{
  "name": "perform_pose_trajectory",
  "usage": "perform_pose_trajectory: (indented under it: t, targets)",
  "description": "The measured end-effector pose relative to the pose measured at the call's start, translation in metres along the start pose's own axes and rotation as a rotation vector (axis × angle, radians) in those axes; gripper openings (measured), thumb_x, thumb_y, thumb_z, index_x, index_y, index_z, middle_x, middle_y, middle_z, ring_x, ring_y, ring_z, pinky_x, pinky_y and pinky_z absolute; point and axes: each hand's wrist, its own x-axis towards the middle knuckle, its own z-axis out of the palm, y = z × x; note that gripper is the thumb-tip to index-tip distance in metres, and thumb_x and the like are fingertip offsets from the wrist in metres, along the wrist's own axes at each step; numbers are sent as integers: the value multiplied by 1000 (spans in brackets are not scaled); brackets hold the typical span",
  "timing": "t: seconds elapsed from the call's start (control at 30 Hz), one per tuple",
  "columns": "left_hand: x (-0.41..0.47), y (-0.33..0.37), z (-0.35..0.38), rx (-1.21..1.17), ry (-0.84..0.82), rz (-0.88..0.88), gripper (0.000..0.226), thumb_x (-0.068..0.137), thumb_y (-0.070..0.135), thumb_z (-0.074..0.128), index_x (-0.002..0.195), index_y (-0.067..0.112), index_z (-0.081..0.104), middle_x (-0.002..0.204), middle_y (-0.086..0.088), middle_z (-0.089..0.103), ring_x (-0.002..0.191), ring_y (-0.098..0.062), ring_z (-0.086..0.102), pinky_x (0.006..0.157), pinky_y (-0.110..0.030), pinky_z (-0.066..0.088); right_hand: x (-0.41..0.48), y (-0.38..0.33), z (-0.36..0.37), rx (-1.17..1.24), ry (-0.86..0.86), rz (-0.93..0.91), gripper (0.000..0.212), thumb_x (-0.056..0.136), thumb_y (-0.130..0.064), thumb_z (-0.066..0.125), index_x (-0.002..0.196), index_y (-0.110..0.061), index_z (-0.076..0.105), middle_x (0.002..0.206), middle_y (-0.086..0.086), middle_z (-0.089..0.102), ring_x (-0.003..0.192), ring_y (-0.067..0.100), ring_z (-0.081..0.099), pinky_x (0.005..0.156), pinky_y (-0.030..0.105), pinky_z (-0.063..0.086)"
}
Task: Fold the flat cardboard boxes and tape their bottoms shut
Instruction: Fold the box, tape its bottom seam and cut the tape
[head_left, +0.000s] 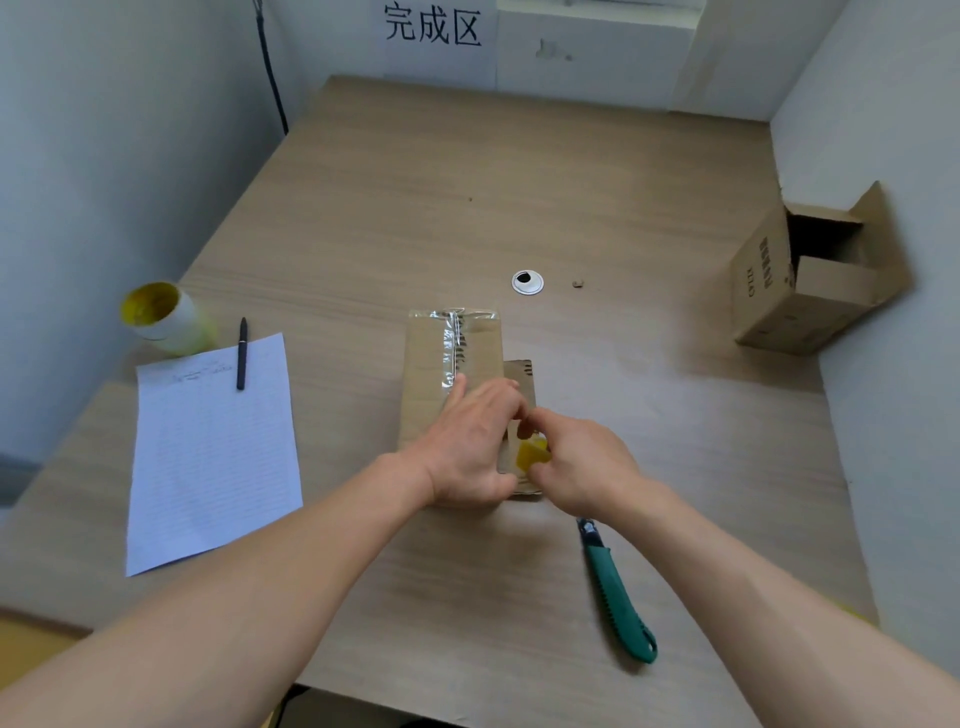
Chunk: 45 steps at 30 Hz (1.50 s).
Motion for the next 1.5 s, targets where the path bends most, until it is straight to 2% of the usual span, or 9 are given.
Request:
perform_pose_trajectory:
  t: [0.1, 0.33, 0.47, 0.63, 0.87, 1.1, 1.23, 1.37, 1.5]
  targets:
    - [0, -4, 4, 43, 31, 25, 58, 61, 44, 55, 111, 19, 40, 119, -4, 49, 135, -25, 40, 109, -63, 24, 5, -1, 0, -17, -45, 11, 32, 86, -25, 56, 115, -38, 62, 112, -2, 68, 103, 25, 61, 80, 34, 49]
    - [0, -3, 4, 52, -6, 16, 59, 64, 32, 67, 117, 15, 44, 130, -9, 47, 141, -24, 33, 115, -63, 14, 15, 0, 6, 154, -33, 49, 11, 80, -22, 61, 84, -32, 63, 87, -1, 68, 88, 23, 62, 74, 33, 52]
    - [-1, -4, 5, 43, -1, 2, 61, 65, 40, 59, 118, 14, 45, 131, -10, 49, 142, -23, 32, 116, -62, 12, 13, 9, 7, 275, -69, 4, 13, 81, -20, 65, 74, -30, 60, 77, -3, 62, 78, 22, 62, 74, 36, 54]
    - [0, -2, 3, 25, -22, -20, 59, 71, 32, 72, 121, 14, 45, 134, -9, 46, 143, -21, 29, 119, -59, 6, 7, 20, -3, 363, -168, -33, 16, 86, -27, 72, 74, -25, 61, 71, 1, 64, 54, 15, 61, 57, 29, 49]
    - [0, 1, 0, 53, -52, -27, 60, 71, 27, 73, 122, 13, 44, 136, -8, 44, 144, -19, 24, 120, -57, 3, 19, 9, -12, -292, 28, -54, 3, 84, -24, 55, 83, -26, 57, 92, 2, 67, 89, 28, 61, 63, 31, 41]
    - [-1, 2, -2, 63, -56, -24, 57, 73, 29, 71, 121, 13, 44, 135, -7, 44, 144, -18, 24, 121, -55, 0, -4, 39, -4, -247, 33, 134, 2, 80, -24, 56, 80, -25, 54, 75, -9, 55, 77, 20, 53, 57, 30, 36]
    - [0, 3, -4, 60, -63, -23, 57, 73, 29, 72, 120, 14, 44, 135, -6, 44, 143, -16, 24, 121, -54, 0, -33, 52, 28, -236, 42, 129, 9, 84, -28, 54, 78, -25, 47, 81, -8, 50, 77, 21, 54, 63, 34, 46]
    - [0, 3, -4, 58, -50, -18, 56, 72, 27, 72, 120, 13, 46, 133, -6, 45, 141, -17, 27, 120, -54, 0, -58, 58, 57, -203, 112, 116, 9, 86, -28, 51, 92, -31, 45, 91, -10, 52, 85, 23, 59, 65, 34, 43]
    - [0, 2, -4, 56, -52, -14, 56, 71, 27, 72, 119, 13, 46, 132, -5, 45, 138, -18, 31, 119, -53, 1, -74, 64, 76, -165, 138, 121, 31, 80, -21, 53, 109, -33, 48, 100, -10, 61, 91, 25, 61, 66, 34, 41]
